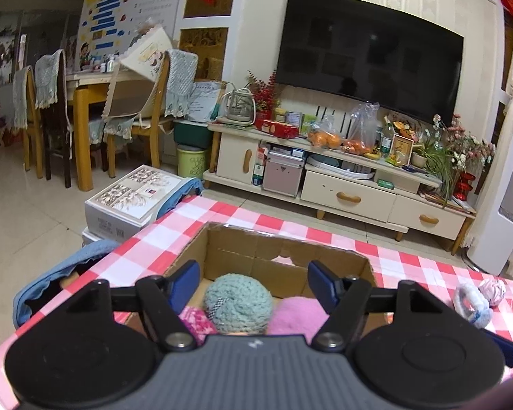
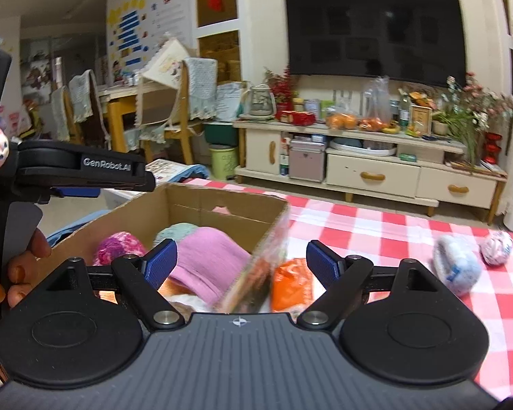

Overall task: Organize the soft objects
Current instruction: 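Move the right tool to the floral cloth bundle while the left tool approaches the brown bear plush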

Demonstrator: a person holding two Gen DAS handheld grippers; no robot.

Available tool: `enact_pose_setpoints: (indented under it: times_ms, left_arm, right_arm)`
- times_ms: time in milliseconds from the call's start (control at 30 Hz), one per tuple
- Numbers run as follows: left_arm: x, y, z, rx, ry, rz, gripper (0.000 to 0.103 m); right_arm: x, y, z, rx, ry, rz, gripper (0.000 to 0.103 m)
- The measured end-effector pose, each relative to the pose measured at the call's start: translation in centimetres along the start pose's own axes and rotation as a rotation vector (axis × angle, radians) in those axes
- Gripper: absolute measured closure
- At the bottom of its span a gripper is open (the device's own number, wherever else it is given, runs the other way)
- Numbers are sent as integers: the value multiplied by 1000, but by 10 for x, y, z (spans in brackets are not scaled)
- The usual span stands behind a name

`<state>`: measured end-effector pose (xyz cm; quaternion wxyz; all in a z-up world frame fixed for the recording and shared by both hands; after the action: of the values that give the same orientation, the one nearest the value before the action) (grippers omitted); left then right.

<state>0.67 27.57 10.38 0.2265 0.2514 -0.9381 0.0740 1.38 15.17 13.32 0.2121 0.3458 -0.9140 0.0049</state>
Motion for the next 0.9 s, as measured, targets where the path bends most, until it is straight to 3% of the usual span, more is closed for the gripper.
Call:
enact_pose_setpoints:
  times_ms: [667,900]
  left_arm:
    - [16,-55,10,-112,-27,45,1]
    - [21,-79,17,-163,-22,83,1]
  right_arm:
    - [52,-57,27,-124,-28,110,0]
    - [62,-80,38,-159,-31,156,0]
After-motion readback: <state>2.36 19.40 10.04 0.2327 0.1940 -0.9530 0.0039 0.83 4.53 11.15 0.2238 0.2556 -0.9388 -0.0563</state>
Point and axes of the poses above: each gripper's, at about its wrist camera, not at the fingertips, and x roughly against the way its jaws point, y to its left, z to its underside, the point moved 7 cm from there along -x, roughly the way its jaws point, and after that the axes turned 12 degrees about -z, right-handed, at the moved point
